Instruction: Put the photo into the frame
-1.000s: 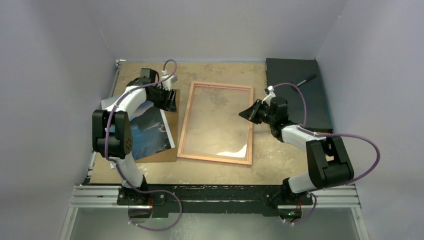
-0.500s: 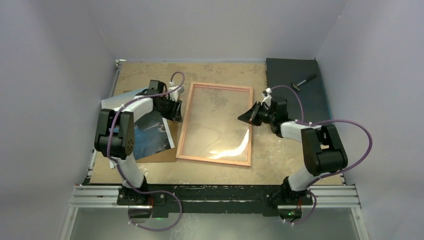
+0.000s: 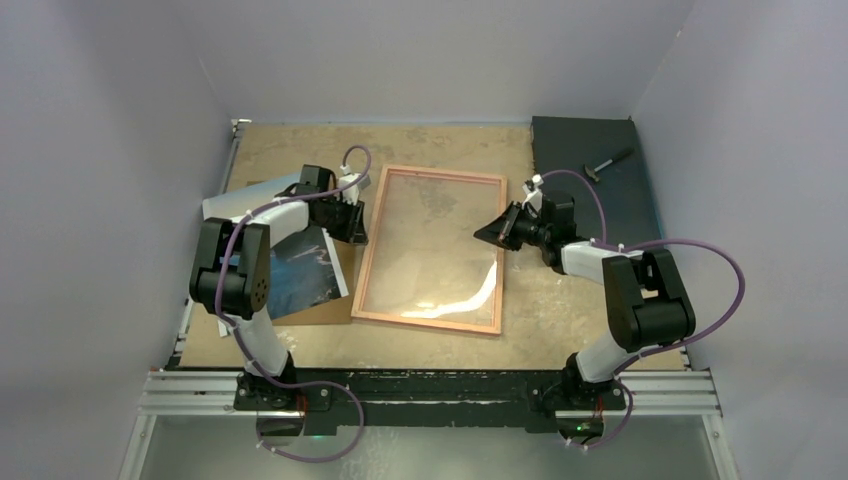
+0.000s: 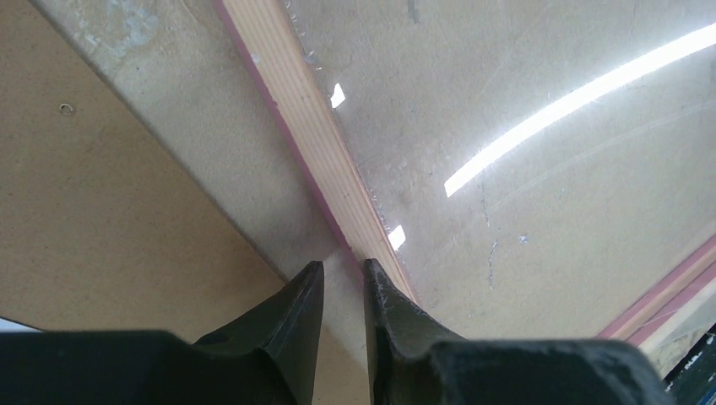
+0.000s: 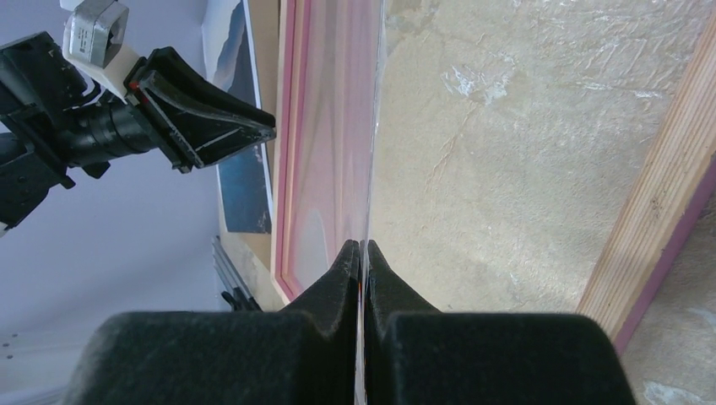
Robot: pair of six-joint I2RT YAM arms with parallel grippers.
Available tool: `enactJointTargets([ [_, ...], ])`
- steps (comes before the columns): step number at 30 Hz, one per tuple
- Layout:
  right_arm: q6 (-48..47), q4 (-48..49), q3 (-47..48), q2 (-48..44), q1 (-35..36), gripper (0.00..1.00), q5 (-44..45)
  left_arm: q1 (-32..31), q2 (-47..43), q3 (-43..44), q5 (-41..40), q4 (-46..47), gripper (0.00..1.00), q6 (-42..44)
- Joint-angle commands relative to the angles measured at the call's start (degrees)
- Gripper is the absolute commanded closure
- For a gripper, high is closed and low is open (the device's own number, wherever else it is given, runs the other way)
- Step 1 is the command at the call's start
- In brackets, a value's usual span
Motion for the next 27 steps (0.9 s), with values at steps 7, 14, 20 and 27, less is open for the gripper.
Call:
enactJointTargets([
  [7, 1.14, 3.31, 1.30, 0.04, 0.21, 1.00, -1.43, -0.92, 0.95, -1.78, 3.01, 3.08, 0.83, -0.89],
  [14, 1.47, 4.69, 1.96, 1.39, 0.20, 1.00, -2.78, -0.90, 1.81, -3.61, 3.49, 3.83, 0.93, -0.85],
  [20, 0.52, 3.82, 3.55, 2.98, 0.20, 1.00, -4.02, -0.93, 2.14, -4.46, 3.01, 4.04, 0.95, -0.41],
  [27, 1.14, 5.42, 4.18, 2.51, 0.20, 1.00, -4.61, -0.90, 2.31, -4.33, 1.88, 3.41, 0.97, 0.41],
])
